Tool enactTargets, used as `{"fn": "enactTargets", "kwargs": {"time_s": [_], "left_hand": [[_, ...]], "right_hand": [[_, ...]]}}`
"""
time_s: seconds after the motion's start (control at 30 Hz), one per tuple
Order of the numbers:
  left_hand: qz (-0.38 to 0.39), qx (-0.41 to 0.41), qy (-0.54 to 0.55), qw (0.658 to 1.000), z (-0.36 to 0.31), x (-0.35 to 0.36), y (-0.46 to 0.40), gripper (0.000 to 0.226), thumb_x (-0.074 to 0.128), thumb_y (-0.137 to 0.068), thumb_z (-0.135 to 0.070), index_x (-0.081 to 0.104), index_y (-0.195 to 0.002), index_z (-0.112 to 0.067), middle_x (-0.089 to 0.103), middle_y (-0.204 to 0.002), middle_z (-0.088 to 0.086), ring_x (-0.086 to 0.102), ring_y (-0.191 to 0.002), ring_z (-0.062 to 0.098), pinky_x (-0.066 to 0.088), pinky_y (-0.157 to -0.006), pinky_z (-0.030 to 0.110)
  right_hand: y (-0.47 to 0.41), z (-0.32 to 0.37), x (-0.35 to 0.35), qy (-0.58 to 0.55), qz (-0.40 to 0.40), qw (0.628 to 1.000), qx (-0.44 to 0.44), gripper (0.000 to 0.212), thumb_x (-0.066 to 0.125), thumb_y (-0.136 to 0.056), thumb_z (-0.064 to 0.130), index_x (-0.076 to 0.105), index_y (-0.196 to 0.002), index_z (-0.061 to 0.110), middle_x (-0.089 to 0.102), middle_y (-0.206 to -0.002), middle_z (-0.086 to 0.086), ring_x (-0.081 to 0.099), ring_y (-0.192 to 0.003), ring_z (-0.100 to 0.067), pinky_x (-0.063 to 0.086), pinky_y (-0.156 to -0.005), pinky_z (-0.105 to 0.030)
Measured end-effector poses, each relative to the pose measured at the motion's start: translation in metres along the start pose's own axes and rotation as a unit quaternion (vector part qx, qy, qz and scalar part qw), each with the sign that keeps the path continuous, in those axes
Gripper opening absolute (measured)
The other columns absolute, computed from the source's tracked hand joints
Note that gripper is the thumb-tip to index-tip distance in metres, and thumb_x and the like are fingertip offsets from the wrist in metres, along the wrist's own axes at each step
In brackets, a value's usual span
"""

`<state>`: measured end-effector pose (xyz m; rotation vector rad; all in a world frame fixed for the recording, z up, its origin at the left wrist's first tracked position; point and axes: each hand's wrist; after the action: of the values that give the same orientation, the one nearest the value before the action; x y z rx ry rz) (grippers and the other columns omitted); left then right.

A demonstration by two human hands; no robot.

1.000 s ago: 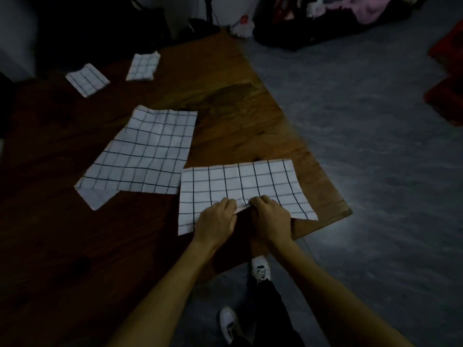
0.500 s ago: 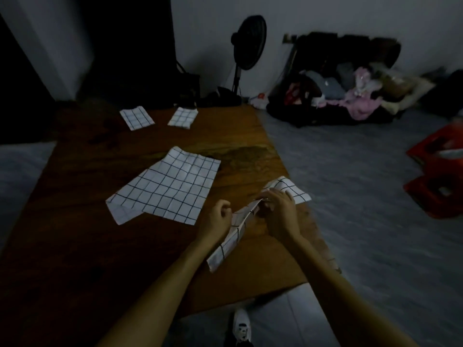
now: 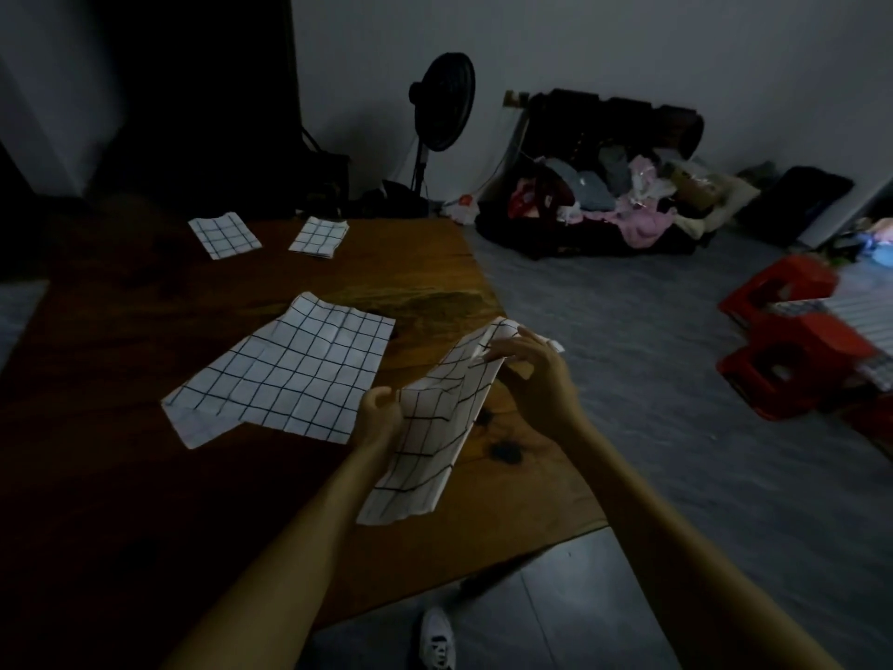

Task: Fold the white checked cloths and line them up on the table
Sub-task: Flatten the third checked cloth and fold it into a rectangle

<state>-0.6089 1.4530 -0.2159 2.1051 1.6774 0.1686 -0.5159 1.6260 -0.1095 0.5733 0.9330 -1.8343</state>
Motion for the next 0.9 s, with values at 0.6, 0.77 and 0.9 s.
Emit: {"fn": "enactTargets", "kwargs": {"time_s": [0.6, 0.77, 0.9], "left_hand": [[-0.037, 0.352, -0.159, 0.922, -0.036, 0.000, 0.015, 0.039, 0.053, -0.093, -0.026, 0.048, -0.130, -0.016, 0.047, -0.132, 0.007, 0.042, -0.120, 0.014, 0.040, -0.087, 0.026], [0.018, 0.434, -0.218, 0.874, -0.068, 0.013, 0.025, 0.050, 0.047, -0.093, -0.047, 0.049, -0.132, -0.017, 0.052, -0.133, 0.006, 0.043, -0.125, 0.020, 0.039, -0.099, 0.033], [-0.004, 0.430, -0.207, 0.879, -0.074, 0.013, 0.026, 0.030, 0.057, -0.092, -0.029, 0.059, -0.119, -0.016, 0.063, -0.106, 0.007, 0.053, -0.108, 0.030, 0.047, -0.089, 0.048]], "right_hand": [[-0.027, 0.005, -0.002, -0.063, 0.053, 0.995, 0.055, 0.032, 0.049, -0.092, -0.005, 0.067, -0.104, 0.017, 0.064, -0.110, 0.006, 0.059, -0.097, 0.002, 0.049, -0.079, -0.010], [-0.035, 0.007, -0.005, -0.074, 0.131, 0.988, 0.040, 0.038, 0.047, -0.090, -0.009, 0.068, -0.111, 0.015, 0.065, -0.121, -0.004, 0.061, -0.111, -0.014, 0.052, -0.090, -0.025], [-0.033, 0.012, -0.010, -0.081, 0.136, 0.987, 0.033, 0.034, 0.045, -0.094, -0.002, 0.064, -0.115, 0.017, 0.068, -0.099, 0.001, 0.065, -0.080, -0.009, 0.056, -0.064, -0.029]]}}
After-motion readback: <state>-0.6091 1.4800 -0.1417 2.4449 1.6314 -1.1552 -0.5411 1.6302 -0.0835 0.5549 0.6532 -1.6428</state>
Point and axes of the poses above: each hand's wrist, its own y-axis away from the middle knuckle, its own x-axis out of the palm, z = x × y
